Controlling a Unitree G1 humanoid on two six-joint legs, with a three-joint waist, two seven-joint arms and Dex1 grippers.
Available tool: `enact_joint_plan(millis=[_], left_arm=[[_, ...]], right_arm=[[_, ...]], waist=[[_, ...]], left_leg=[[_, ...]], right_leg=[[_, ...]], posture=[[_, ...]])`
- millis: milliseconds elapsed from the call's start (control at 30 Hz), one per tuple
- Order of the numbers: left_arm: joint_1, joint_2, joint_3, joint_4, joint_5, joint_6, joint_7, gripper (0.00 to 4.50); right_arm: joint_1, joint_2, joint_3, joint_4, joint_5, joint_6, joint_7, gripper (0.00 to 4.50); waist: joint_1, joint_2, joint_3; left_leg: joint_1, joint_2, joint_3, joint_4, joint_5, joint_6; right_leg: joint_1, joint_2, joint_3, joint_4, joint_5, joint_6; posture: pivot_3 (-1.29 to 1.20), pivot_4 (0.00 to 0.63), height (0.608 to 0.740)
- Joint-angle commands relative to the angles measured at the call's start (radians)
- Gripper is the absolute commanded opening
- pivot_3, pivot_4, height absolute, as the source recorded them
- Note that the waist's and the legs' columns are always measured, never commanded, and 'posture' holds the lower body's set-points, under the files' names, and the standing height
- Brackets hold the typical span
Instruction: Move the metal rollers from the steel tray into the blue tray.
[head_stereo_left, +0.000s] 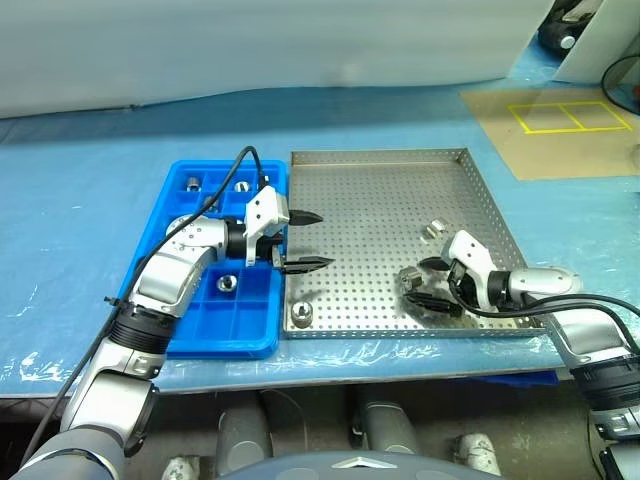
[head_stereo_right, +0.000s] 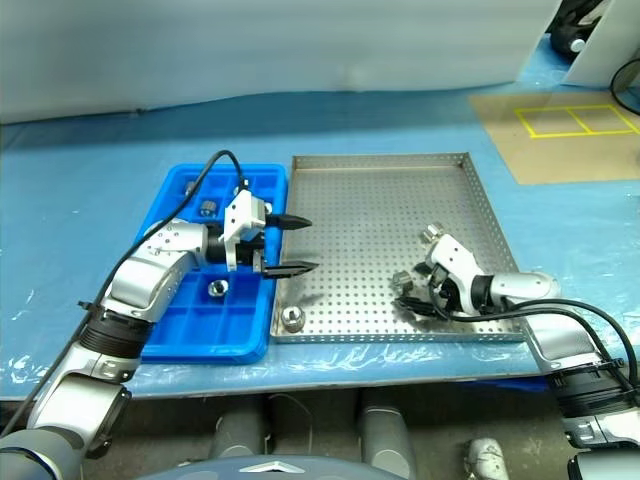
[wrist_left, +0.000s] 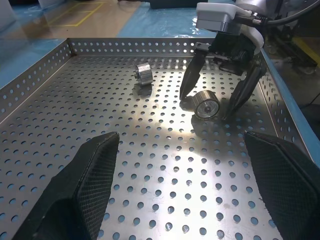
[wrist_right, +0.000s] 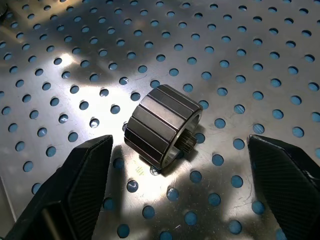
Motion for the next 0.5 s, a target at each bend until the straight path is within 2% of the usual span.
enact_joint_plan(millis=[33,267,300,500], left_arm=[[-0.006,0.008,0.016,-0.023,-0.003,-0.014,0.004,4.24],[-0.003,0.008,0.014,-0.023,-0.001,-0.014,0.009,4.24],[-0.003,0.008,0.014,-0.021,-0.001,-0.014,0.009,4.24],[-0.005,0.010,0.014,-0.012,0.003,-0.018,0.009,4.24]], right_arm=[[-0.012,0.014,-0.002,-0.003,-0.008,-0.018,-0.006,3.30],[-0.018,0.032,0.013,0.002,-0.037,-0.034,-0.018,0.84],[-0.020,0.035,0.014,0.003,-0.043,-0.035,-0.023,0.67],[-0.031,0.047,0.015,0.011,-0.059,-0.042,-0.028,0.67]], waist=[[0.000,0.000,0.000],[0.000,0.000,0.000],[0.000,0.000,0.000],[-0.001,0.000,0.000]], left_leg=[[0.000,0.000,0.000,0.000,0.000,0.000],[0.000,0.000,0.000,0.000,0.000,0.000],[0.000,0.000,0.000,0.000,0.000,0.000],[0.000,0.000,0.000,0.000,0.000,0.000]], right_leg=[[0.000,0.000,0.000,0.000,0.000,0.000],[0.000,0.000,0.000,0.000,0.000,0.000],[0.000,0.000,0.000,0.000,0.000,0.000],[0.000,0.000,0.000,0.000,0.000,0.000]], posture=[[-0.23,0.150,0.740],[-0.23,0.150,0.740],[-0.23,0.150,0.740],[-0.23,0.150,0.740]])
